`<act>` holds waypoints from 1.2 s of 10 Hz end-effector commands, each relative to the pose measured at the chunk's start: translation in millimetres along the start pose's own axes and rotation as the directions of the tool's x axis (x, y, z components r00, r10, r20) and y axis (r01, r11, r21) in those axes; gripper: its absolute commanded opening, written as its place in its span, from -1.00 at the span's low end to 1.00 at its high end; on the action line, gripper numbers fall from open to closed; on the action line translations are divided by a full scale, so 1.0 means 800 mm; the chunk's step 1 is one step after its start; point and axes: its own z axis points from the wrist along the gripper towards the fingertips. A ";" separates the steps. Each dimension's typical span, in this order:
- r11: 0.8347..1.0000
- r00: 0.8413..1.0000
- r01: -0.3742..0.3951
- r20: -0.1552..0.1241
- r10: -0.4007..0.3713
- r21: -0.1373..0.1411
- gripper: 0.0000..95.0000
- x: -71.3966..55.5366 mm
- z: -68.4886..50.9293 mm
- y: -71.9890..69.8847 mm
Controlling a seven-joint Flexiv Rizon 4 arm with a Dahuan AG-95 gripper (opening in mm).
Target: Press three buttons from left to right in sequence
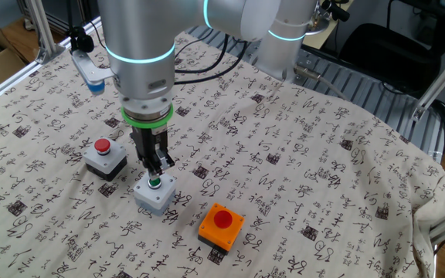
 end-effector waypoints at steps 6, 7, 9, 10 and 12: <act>1.000 1.000 -0.001 -0.001 0.001 0.001 -1.00 -0.001 0.000 0.000; 1.000 1.000 -0.002 0.002 0.002 0.002 -1.00 -0.001 0.000 0.000; 1.000 1.000 -0.002 -0.002 0.002 0.002 -1.00 -0.001 0.000 0.000; 1.000 1.000 -0.007 -0.005 0.007 -0.003 -1.00 -0.001 0.000 0.000; 1.000 1.000 -0.009 -0.009 0.009 0.002 -1.00 -0.001 0.000 0.000</act>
